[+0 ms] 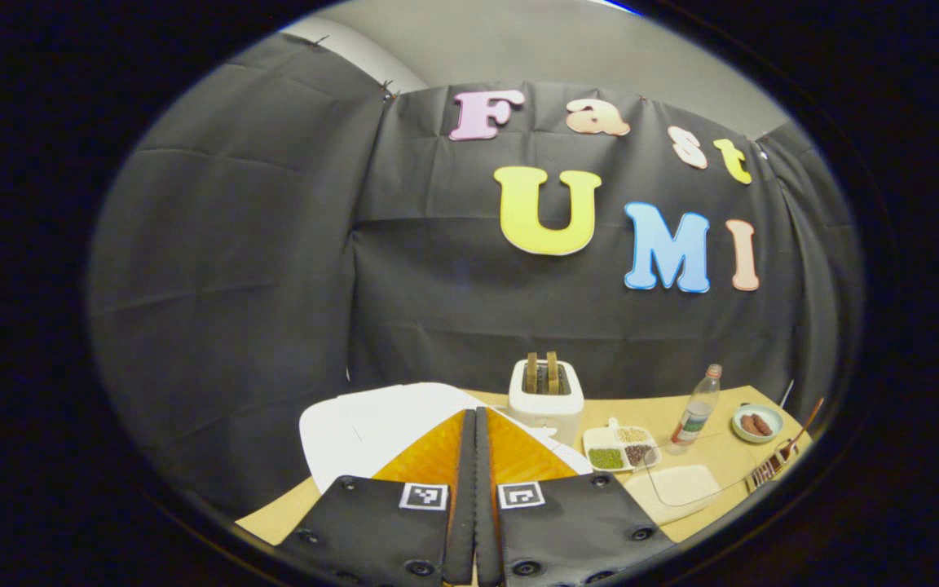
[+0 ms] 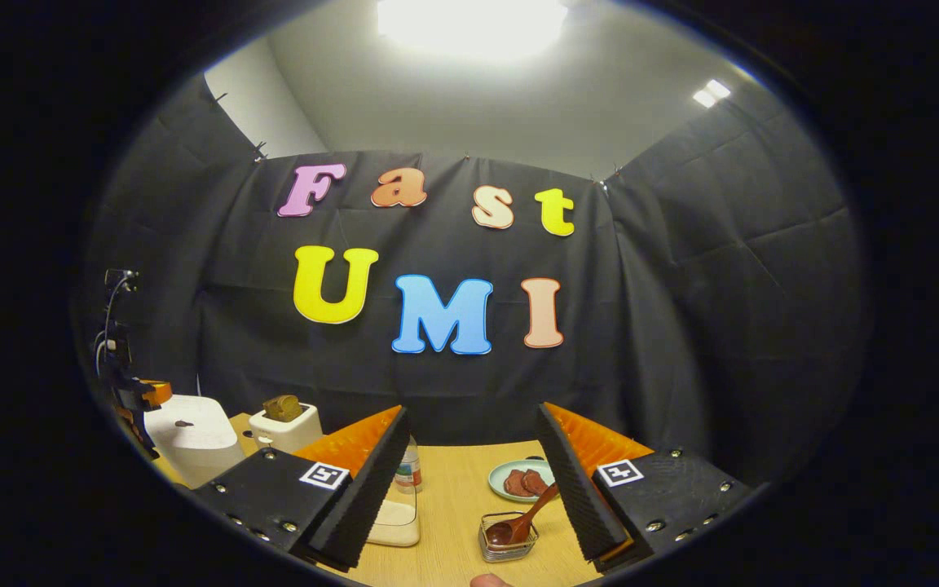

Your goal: Close the left gripper, press the button to open the rice cooker; take a wooden spoon from the chopstick holder with the right hand, scoop a spoonful of rice and pour it into the rice cooker, then put the wooden spoon back into the chopstick holder.

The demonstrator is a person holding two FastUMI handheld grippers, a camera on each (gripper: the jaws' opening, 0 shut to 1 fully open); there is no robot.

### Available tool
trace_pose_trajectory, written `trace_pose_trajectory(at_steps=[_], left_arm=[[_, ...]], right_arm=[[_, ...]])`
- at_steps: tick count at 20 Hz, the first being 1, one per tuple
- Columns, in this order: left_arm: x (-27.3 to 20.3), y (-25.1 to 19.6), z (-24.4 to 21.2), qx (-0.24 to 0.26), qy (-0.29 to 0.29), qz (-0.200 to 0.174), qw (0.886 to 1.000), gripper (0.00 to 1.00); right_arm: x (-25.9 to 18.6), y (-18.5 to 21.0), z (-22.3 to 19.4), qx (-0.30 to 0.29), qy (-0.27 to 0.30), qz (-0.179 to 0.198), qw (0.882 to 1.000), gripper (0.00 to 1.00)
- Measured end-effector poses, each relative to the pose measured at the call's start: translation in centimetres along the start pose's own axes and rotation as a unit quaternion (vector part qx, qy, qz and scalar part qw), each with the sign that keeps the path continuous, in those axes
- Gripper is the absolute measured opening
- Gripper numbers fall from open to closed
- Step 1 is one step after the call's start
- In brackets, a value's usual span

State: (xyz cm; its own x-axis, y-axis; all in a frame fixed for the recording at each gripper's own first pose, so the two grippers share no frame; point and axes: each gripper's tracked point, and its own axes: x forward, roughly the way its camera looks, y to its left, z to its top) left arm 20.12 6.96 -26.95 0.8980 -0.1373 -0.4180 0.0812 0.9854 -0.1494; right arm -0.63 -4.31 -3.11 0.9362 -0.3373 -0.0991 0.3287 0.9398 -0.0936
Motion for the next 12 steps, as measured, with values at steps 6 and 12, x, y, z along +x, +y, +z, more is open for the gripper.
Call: trace_pose_trajectory(at_steps=[6, 12], left_arm=[[1.9, 0.3, -5.1, 0.002, 0.051, 0.009, 0.999, 0.08], [1.8, 0.5, -6.1, -0.033, 0.060, 0.030, 0.997, 0.09]], right_arm=[[0.0, 0.5, -0.6, -0.010, 0.013, 0.004, 1.000, 0.95], [0.1, 0.7, -0.5, -0.012, 0.008, 0.017, 1.000, 0.95]])
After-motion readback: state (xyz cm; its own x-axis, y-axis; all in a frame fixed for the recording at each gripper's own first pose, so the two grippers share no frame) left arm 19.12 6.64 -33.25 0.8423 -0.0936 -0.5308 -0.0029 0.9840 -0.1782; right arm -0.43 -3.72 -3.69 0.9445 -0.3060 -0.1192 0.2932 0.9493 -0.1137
